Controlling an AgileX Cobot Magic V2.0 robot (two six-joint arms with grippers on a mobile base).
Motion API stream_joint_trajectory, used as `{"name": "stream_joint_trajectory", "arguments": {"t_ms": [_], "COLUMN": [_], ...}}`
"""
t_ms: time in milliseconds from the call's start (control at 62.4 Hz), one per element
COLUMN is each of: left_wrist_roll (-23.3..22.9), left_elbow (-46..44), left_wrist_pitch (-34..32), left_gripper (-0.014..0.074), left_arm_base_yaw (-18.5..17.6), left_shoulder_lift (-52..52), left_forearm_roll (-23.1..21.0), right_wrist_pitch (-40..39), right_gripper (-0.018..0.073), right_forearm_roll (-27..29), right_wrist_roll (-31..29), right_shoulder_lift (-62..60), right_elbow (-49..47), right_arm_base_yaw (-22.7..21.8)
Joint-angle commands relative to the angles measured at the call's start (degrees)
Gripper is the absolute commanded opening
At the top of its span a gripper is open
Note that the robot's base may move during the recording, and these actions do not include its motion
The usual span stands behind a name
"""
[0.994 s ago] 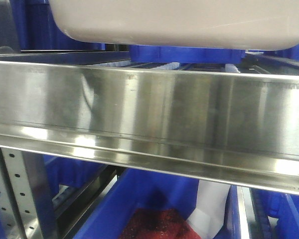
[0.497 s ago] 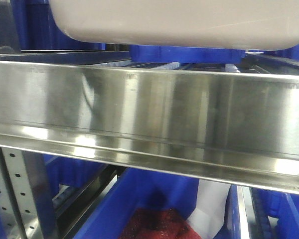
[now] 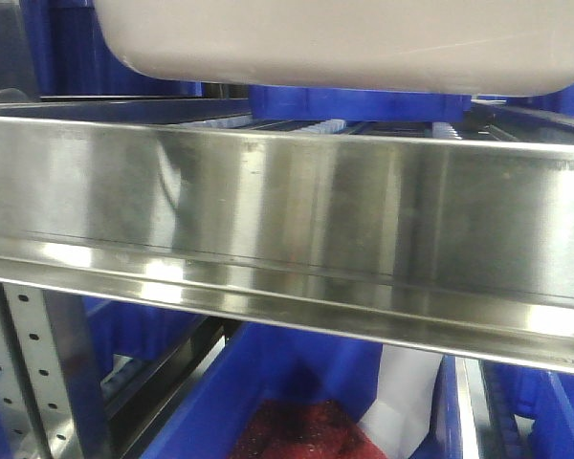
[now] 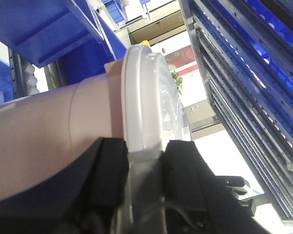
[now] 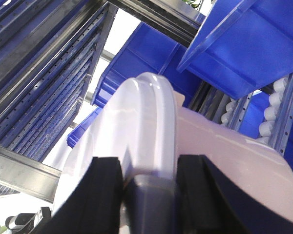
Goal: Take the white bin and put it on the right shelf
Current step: 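Carry the bin over the shelf edge and lower it onto the rollers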
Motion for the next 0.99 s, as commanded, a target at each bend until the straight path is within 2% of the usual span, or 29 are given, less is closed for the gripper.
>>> {"name": "stream_joint_trajectory", "arguments": {"t_ms": [0, 192, 257, 513, 577, 625, 657, 722, 834, 930, 978], "left_wrist_roll": [0.75, 1.40, 2.96, 4.50, 5.12, 5.68, 5.68, 5.68, 5.68, 5.81, 6.22], "left_elbow": [-2.07, -2.07, -2.07, -2.07, -2.07, -2.07, -2.07, -2.07, -2.07, -2.07, -2.07], "left_wrist_pitch": [15.54, 11.46, 10.21, 8.64, 8.54, 8.54, 8.64, 8.98, 8.78, 8.36, 8.36], "left_gripper": [-0.0041, -0.0041, -0.0041, -0.0040, -0.0036, -0.0014, 0.0015, 0.0081, 0.0301, 0.0462, 0.0514], "left_arm_base_yaw": [-3.15, -3.39, -3.39, -3.39, -3.39, -3.39, -3.39, -3.39, -3.39, -3.39, -3.39], "left_shoulder_lift": [-2.48, -1.04, -0.06, 3.49, 3.83, 3.92, 4.07, 4.31, 4.30, 4.30, 4.30], "left_forearm_roll": [-3.24, -2.10, -1.55, -1.17, -1.09, -0.78, -0.53, 0.28, 2.06, 2.16, 2.16], "right_wrist_pitch": [13.45, 10.87, 10.60, 13.76, 15.22, 16.09, 16.46, 16.63, 16.40, 16.40, 16.27], "right_gripper": [0.0065, 0.0065, 0.0065, 0.0071, 0.0108, 0.0171, 0.0221, 0.0390, 0.0636, 0.0631, 0.0632], "right_forearm_roll": [5.05, 4.99, 5.00, 3.83, 3.83, 3.83, 3.83, 3.83, 3.83, 3.62, 3.58], "right_wrist_roll": [-0.35, -0.35, -0.35, -0.35, -0.66, -1.23, -1.50, -1.95, -3.05, -6.29, -7.06], "right_shoulder_lift": [-1.88, 0.02, 1.51, 8.53, 9.61, 10.22, 10.46, 10.66, 10.66, 10.66, 10.66], "right_elbow": [-2.50, -2.50, -2.50, -2.50, -2.50, -2.50, -2.50, -2.50, -2.50, -2.50, -2.50], "right_arm_base_yaw": [1.98, 1.98, 1.98, 1.98, 1.98, 1.98, 1.98, 1.98, 1.98, 1.93, 1.93]}}
